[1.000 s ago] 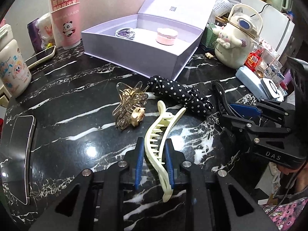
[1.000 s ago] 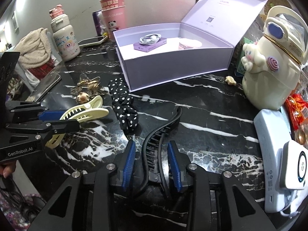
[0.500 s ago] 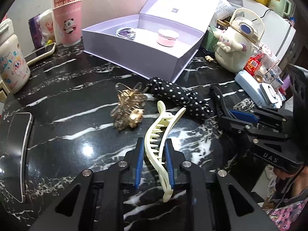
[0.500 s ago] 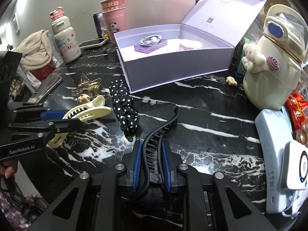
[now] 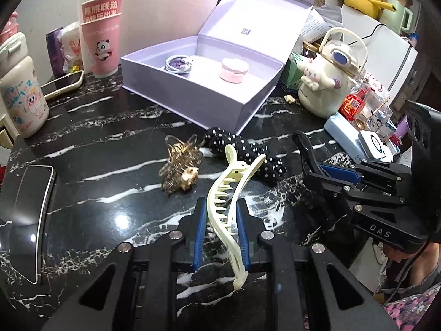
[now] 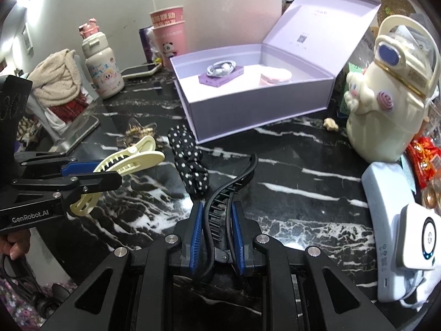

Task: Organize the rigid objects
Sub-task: 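Lift the cream and black clips and carry them toward the box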

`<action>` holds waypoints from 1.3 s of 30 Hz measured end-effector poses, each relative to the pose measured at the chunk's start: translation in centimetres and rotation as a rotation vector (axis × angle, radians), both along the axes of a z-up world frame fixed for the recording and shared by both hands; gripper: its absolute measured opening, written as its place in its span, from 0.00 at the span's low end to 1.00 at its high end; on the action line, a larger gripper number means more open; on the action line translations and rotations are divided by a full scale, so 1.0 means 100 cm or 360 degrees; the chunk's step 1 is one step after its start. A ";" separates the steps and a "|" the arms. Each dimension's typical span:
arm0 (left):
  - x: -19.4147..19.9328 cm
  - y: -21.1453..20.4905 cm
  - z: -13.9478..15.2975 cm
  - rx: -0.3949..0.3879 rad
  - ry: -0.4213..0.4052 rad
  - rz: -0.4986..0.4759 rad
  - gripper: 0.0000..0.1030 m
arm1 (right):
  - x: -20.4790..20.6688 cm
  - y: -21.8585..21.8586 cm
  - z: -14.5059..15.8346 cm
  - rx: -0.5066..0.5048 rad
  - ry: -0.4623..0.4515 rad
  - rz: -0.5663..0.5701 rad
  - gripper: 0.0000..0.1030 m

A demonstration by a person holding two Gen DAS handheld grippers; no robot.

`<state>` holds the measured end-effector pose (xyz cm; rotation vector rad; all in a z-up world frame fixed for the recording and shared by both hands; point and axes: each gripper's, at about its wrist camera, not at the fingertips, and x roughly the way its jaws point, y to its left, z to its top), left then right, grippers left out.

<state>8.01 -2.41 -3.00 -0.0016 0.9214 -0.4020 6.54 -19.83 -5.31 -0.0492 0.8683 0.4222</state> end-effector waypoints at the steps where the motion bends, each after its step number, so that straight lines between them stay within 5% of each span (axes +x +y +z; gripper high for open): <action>1: 0.000 0.001 0.002 -0.0002 -0.0007 0.0003 0.20 | 0.000 0.001 0.002 0.0001 -0.0004 0.0002 0.20; 39: 0.062 -0.012 0.064 -0.0015 -0.0240 -0.0006 0.20 | 0.055 -0.002 0.068 0.0078 -0.0200 0.0001 0.20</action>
